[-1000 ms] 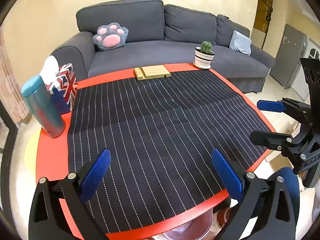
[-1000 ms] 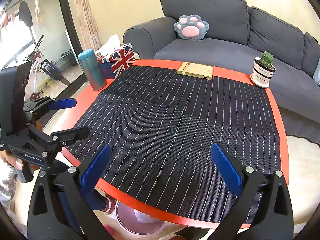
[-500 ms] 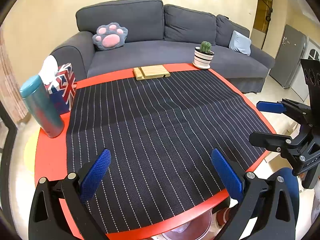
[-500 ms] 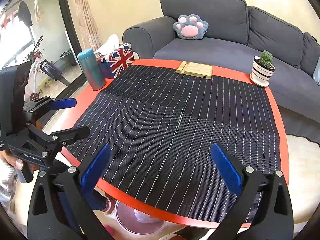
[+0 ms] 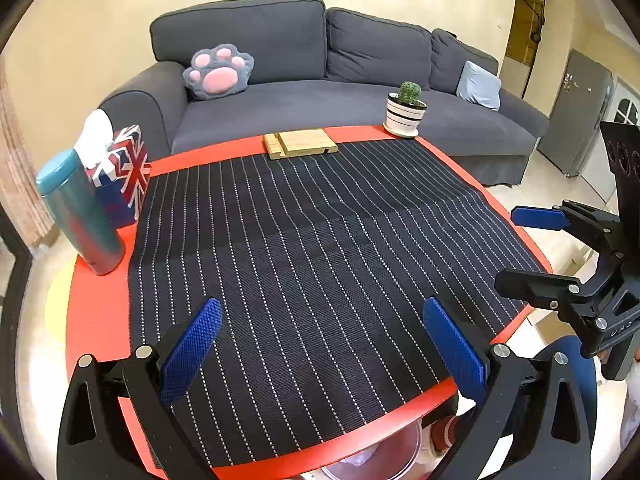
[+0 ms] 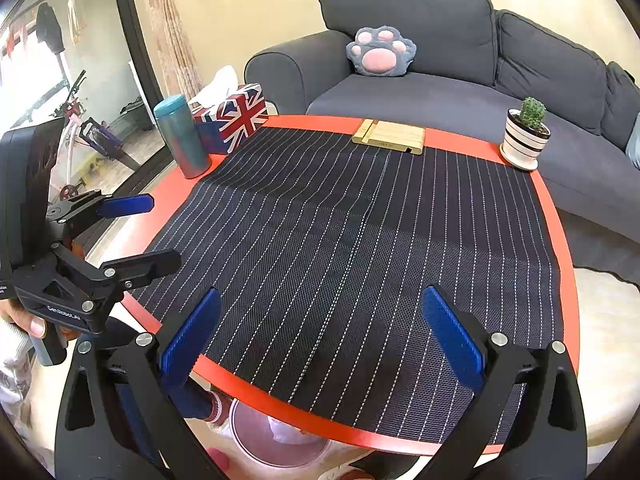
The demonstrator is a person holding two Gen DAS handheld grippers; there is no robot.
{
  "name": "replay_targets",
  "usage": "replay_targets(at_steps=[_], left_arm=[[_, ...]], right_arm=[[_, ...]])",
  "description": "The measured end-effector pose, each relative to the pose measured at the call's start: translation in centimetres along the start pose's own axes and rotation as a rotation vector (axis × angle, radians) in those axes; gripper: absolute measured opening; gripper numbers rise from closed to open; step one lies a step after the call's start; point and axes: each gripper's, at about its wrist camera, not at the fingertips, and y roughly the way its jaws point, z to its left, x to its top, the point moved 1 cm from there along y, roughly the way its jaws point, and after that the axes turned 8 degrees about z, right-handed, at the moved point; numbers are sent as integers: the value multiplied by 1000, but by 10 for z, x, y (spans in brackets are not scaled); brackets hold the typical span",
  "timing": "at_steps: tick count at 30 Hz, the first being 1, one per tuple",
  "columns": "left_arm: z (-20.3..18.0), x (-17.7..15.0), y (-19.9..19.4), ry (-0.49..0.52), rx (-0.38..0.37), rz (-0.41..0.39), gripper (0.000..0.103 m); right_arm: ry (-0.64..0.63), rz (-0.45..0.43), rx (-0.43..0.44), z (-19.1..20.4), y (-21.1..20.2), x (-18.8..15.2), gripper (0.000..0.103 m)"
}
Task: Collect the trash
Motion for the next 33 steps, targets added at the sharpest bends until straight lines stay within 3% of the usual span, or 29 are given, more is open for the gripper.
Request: replay_targets(at_steps=[33], left_arm=[[-5,0,3,-5,-15,7,97]], right_arm=[[1,3,3,1,2,-2,99]])
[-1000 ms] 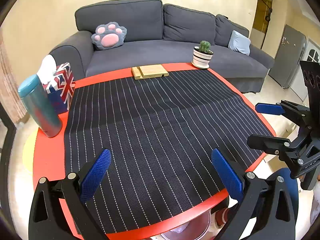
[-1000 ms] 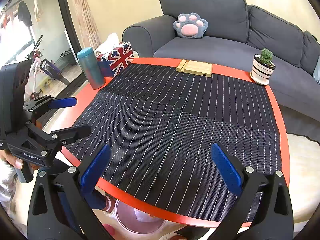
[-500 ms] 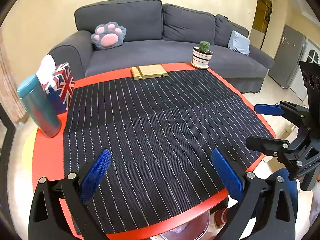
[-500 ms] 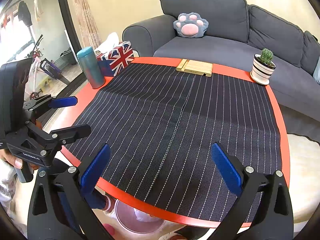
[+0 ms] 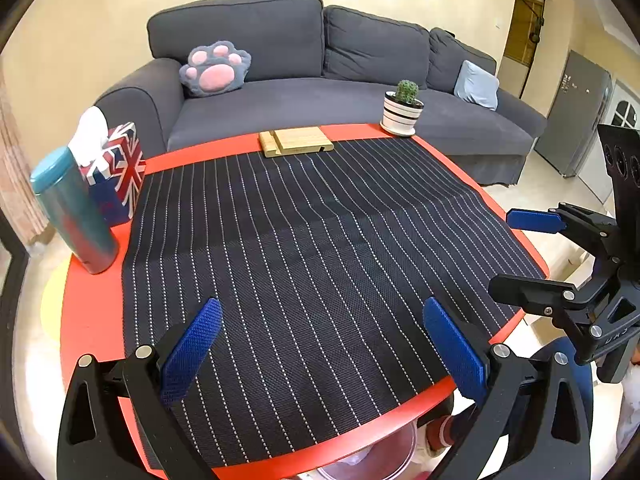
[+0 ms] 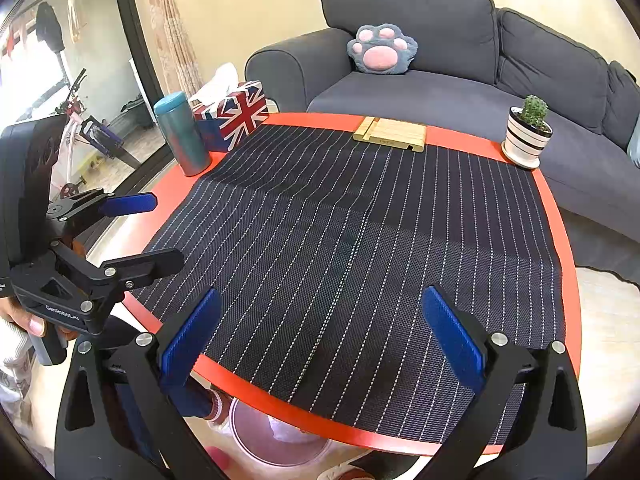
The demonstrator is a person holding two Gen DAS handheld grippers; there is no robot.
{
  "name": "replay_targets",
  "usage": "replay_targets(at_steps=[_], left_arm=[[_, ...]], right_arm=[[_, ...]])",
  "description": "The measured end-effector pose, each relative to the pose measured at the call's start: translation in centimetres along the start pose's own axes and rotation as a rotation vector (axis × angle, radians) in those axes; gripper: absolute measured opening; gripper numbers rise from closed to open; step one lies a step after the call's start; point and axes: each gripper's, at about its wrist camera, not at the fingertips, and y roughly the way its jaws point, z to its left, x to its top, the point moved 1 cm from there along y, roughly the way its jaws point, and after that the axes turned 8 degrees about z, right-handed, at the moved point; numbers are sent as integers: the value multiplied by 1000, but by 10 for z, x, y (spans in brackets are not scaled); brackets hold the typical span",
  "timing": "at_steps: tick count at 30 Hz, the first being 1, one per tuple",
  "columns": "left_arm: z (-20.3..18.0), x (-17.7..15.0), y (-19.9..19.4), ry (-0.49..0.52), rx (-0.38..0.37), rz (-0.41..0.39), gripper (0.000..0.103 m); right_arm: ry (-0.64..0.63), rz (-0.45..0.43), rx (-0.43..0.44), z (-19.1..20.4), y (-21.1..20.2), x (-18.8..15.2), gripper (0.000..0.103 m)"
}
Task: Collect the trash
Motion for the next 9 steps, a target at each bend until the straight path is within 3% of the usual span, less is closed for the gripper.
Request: replay_targets(at_steps=[9], left_arm=[[0,1,1,-3,5,0,97]], right_arm=[[-1,2,2,1,2,-2,99]])
